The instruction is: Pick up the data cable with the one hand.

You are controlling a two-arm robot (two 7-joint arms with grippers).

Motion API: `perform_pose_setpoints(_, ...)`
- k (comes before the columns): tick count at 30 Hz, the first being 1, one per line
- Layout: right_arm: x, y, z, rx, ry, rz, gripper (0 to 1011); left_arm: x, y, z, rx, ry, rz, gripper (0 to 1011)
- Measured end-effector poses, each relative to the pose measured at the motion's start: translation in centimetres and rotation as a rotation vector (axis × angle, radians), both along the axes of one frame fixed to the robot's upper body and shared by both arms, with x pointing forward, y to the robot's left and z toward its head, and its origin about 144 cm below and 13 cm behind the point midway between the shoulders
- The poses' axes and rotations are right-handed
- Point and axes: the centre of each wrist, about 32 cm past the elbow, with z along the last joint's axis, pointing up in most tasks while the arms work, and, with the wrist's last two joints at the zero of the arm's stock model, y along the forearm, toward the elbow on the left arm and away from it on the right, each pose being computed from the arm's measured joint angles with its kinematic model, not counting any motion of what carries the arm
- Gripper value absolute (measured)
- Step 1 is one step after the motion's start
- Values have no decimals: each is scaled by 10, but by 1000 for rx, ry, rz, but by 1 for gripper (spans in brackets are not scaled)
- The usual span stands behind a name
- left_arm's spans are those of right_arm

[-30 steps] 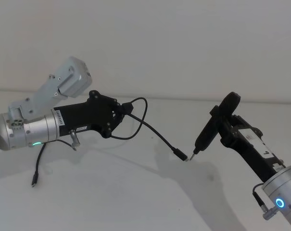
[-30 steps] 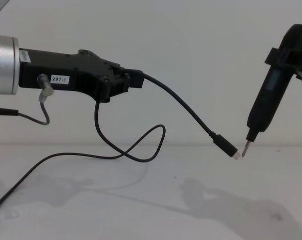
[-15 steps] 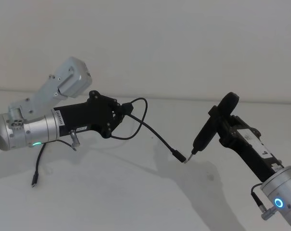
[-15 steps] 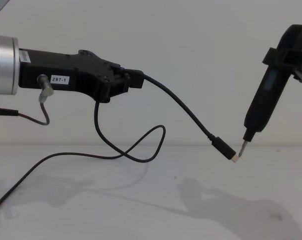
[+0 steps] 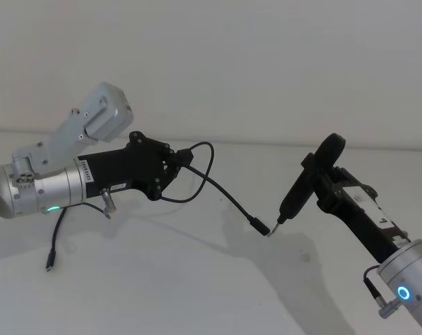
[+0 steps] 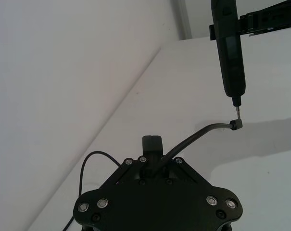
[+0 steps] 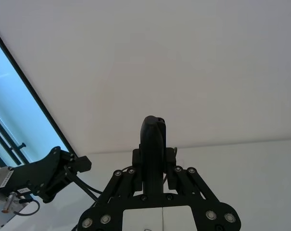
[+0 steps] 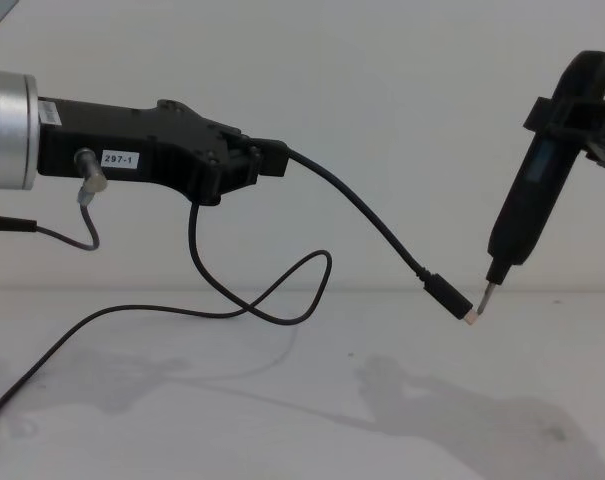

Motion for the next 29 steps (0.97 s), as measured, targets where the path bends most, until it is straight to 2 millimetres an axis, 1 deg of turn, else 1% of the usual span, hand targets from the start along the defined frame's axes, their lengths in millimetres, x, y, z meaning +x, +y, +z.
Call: perform_pose_setpoints(29, 0, 0, 3, -22, 4, 2, 268, 0, 0, 0, 0, 0, 0, 0)
